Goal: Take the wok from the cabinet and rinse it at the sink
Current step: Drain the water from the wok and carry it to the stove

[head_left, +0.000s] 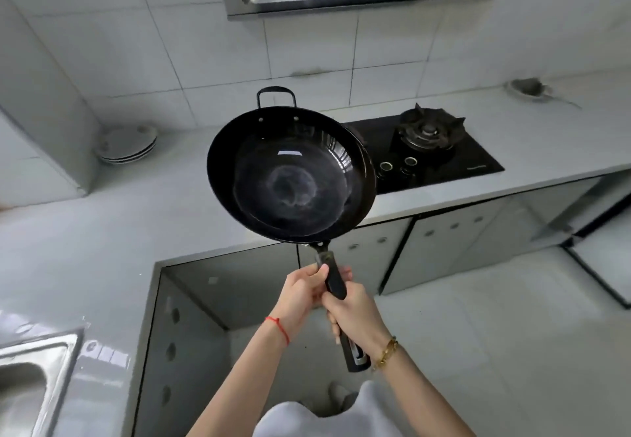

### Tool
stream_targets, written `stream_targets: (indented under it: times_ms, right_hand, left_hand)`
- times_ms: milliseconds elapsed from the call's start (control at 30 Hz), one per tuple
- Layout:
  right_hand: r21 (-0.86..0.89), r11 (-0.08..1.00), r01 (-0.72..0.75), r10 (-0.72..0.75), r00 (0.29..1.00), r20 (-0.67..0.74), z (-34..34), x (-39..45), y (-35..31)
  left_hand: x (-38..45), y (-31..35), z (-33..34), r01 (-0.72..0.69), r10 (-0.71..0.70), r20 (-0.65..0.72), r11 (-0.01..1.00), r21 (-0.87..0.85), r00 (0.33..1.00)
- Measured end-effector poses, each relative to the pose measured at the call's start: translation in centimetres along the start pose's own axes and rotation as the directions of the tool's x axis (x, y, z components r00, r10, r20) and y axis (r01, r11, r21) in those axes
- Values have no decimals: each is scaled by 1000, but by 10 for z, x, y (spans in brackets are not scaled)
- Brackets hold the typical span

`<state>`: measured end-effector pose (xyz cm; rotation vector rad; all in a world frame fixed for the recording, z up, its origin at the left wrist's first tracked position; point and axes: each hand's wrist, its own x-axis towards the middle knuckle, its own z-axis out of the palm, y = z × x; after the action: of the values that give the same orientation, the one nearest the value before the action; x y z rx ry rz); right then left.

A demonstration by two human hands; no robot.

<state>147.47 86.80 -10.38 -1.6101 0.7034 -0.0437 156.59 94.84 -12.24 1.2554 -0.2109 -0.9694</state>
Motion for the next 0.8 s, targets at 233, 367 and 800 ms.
stream_targets:
  times_ms: [233,367,800]
  right_hand:
    - [20,1000,-24,28,976,-215,-35,-7,20]
    - [65,997,-48,66,950,-305,-65,-6,32]
    - [173,984,-53,120,905,-407,-236,9,62]
  left_hand:
    - [26,-10,39,42,-58,150,994,102,987]
    - [43,-16,72,55,-88,221,987,149,971]
    - [123,-45,240,76,-122,314,985,154,942]
